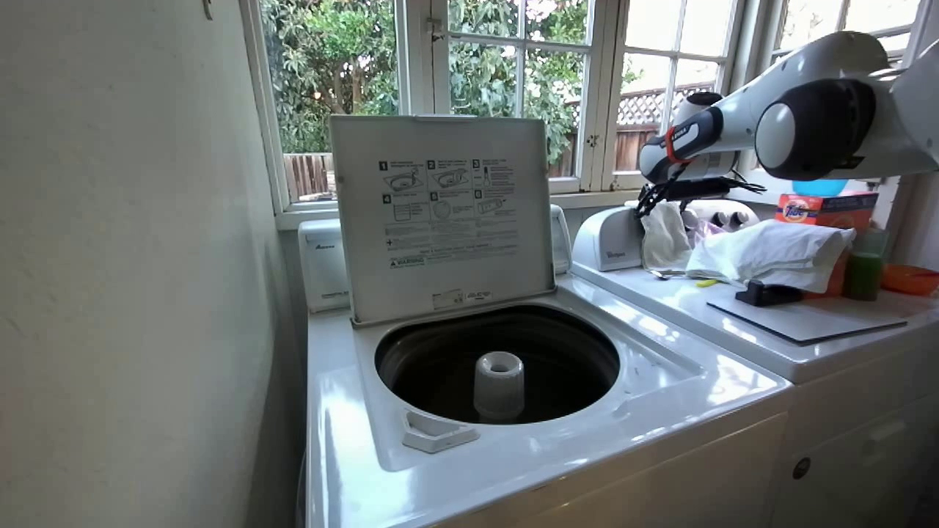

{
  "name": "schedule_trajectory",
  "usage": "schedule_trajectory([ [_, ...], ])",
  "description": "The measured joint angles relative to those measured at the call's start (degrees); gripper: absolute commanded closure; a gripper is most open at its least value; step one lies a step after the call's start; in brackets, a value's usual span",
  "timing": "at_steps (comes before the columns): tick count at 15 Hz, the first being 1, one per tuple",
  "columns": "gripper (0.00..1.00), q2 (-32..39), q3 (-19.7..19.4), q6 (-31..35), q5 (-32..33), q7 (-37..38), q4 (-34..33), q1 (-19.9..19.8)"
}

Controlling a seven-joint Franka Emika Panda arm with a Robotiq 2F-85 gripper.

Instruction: Remove the smaller white towel from the top of the right washing machine

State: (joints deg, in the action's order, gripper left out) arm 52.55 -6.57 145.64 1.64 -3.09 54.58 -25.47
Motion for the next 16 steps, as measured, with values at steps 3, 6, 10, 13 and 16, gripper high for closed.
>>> schedule_trajectory([
  [3,0.0,0.5,0.0,-0.1,0.0,0.0,-0.7,0.0],
  [6,0.0,1.1,-0.1,0.8,0.1,0.2,-1.3,0.0],
  [10,0.0,5.0,-0.8,1.0,0.0,0.9,-6.1,0.4],
  [13,0.0,8.3,-2.1,1.0,0.1,2.1,-9.9,0.8],
  [16,0.29,11.2,-3.3,0.9,0.1,3.3,-13.4,0.9],
])
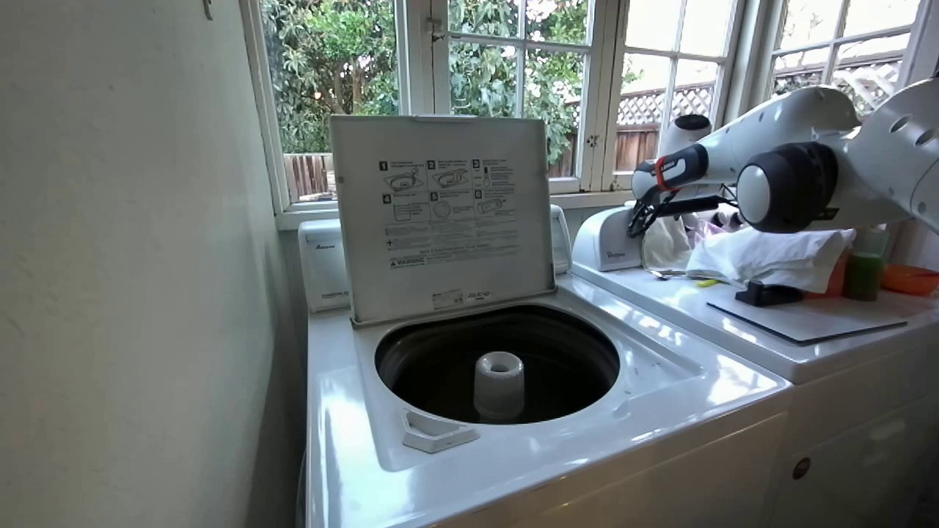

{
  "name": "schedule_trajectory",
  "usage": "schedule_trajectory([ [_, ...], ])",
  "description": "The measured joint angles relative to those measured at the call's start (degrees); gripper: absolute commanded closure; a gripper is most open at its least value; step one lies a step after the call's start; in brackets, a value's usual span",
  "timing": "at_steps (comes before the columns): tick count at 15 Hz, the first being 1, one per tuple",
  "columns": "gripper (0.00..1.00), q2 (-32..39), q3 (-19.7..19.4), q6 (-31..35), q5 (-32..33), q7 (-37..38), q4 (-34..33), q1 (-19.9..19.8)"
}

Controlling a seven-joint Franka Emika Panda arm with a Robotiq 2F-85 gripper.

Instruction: Remove the smaller white towel from the top of the right washing machine

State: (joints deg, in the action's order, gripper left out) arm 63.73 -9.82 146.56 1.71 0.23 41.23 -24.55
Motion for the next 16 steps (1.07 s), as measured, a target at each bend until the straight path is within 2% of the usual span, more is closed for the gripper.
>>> schedule_trajectory([
  [1,0.3,0.9,-0.3,0.0,0.0,0.5,-1.0,0.0],
  [2,0.37,1.7,-0.6,-0.1,0.0,0.7,-2.0,0.0],
  [5,0.63,4.0,-1.3,-0.3,0.0,1.4,-4.8,-0.2],
  [6,0.63,4.7,-1.3,-0.4,0.0,1.7,-5.6,-0.3],
  [7,0.59,5.3,-1.4,-0.6,0.0,1.9,-6.5,-0.3],
  [11,0.29,6.7,-1.3,-0.7,0.0,2.4,-8.2,-0.3],
  [14,0.24,6.7,-0.4,-0.6,0.0,2.3,-8.5,-0.3],
  [16,0.32,6.9,0.6,-0.6,0.0,2.3,-9.3,-0.5],
])
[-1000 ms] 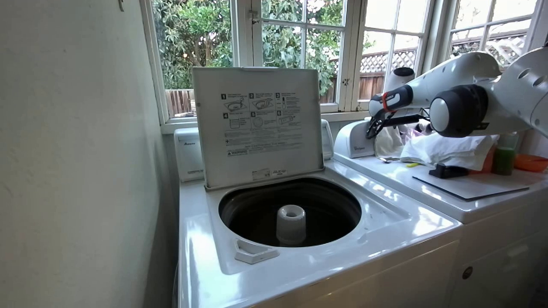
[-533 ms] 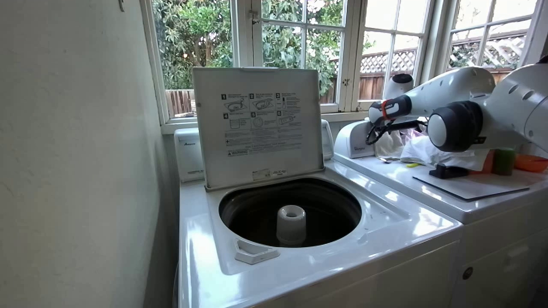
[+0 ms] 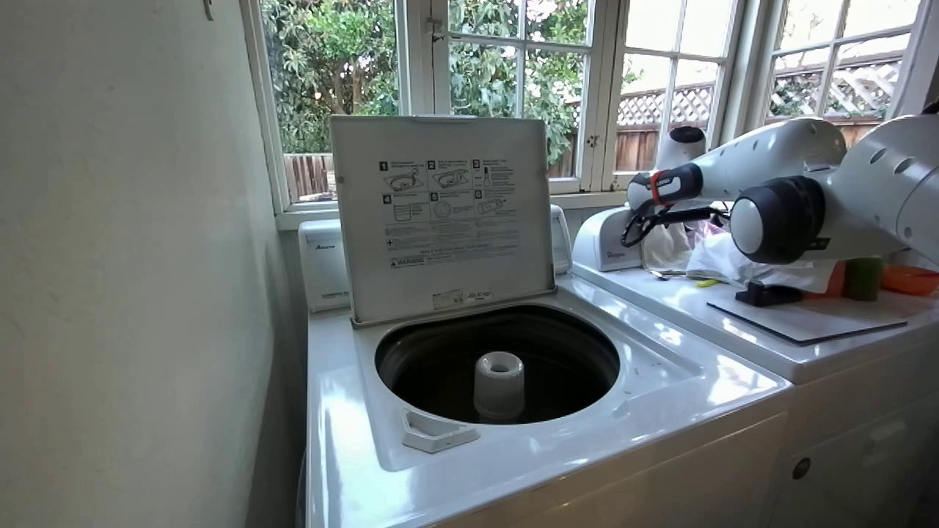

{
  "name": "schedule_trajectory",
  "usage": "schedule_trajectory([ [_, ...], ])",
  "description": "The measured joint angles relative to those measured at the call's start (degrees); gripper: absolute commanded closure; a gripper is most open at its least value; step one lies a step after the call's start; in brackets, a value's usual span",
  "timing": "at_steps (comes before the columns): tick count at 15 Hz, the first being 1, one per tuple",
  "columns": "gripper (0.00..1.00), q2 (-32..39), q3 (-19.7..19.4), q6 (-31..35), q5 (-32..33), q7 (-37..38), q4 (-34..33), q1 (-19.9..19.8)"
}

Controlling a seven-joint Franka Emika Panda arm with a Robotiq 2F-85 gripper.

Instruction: Remove the smaller white towel from the top of the right washing machine

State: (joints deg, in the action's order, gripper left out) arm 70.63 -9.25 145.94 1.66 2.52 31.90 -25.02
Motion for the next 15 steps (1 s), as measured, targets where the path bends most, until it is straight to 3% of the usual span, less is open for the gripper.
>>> schedule_trajectory([
  [5,0.49,2.2,1.5,0.0,0.0,0.0,-4.7,-0.8],
  [6,0.45,2.8,1.5,0.0,0.0,0.0,-5.4,-0.9],
  [8,0.48,3.7,1.5,0.6,0.0,0.0,-6.0,-1.0],
  [10,0.68,4.2,1.4,1.4,0.0,0.0,-5.7,-1.0],
  [14,0.98,5.0,1.1,1.8,0.0,0.0,-5.8,-1.0],
  [15,1.0,5.1,1.0,1.9,0.0,0.0,-5.8,-1.0],
])
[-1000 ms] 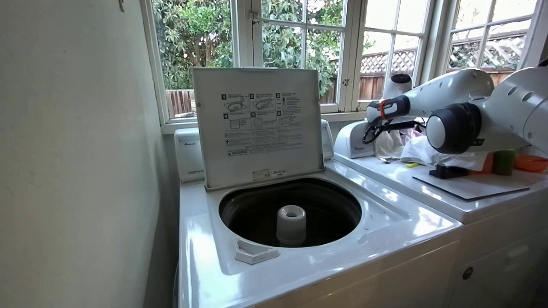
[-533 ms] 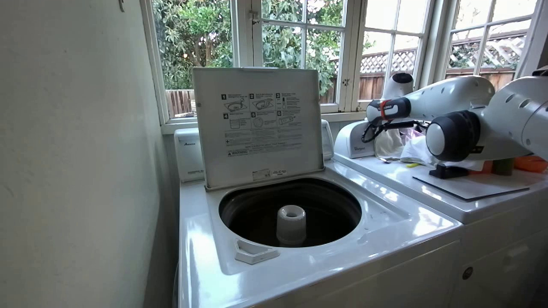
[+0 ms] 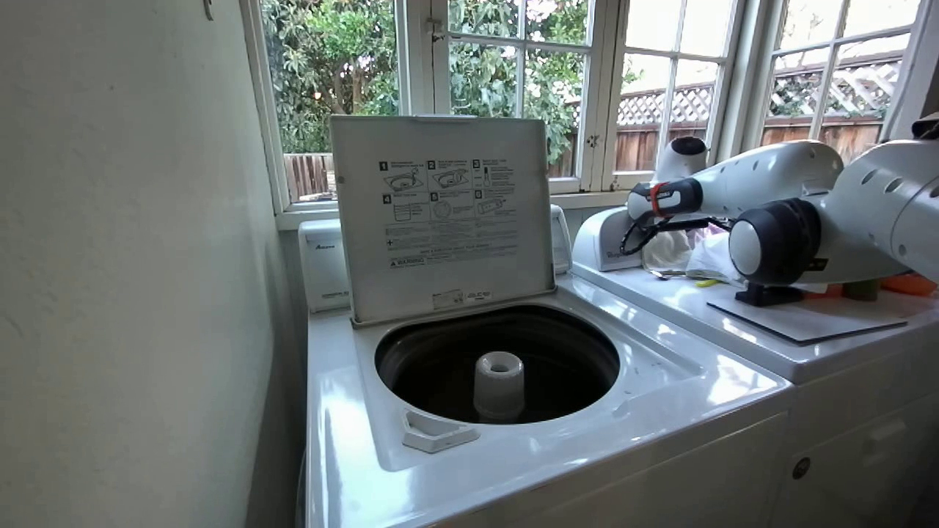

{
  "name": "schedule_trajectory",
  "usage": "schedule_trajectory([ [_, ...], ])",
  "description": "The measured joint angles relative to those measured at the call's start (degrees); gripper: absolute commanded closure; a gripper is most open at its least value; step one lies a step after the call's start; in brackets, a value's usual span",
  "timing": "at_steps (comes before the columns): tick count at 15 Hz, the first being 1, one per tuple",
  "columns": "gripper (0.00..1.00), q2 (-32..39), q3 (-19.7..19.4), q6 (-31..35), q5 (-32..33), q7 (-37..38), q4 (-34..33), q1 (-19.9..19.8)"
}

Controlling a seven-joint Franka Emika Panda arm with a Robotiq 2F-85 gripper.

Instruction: Remove the smaller white towel from the top of the right washing machine

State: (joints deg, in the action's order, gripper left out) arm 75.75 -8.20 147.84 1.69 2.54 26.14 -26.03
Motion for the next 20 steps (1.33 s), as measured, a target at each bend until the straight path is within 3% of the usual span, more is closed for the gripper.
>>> schedule_trajectory([
  [8,0.98,-0.2,-0.4,0.0,0.0,0.6,-0.2,0.2],
  [12,0.98,-4.1,-0.4,-1.1,0.0,1.5,-0.8,0.2],
  [15,0.98,-9.5,-0.2,-10.9,0.0,1.6,-0.7,0.3],
  [20,0.98,-16.9,4.6,-30.5,-2.3,-3.4,-0.5,0.3],
])
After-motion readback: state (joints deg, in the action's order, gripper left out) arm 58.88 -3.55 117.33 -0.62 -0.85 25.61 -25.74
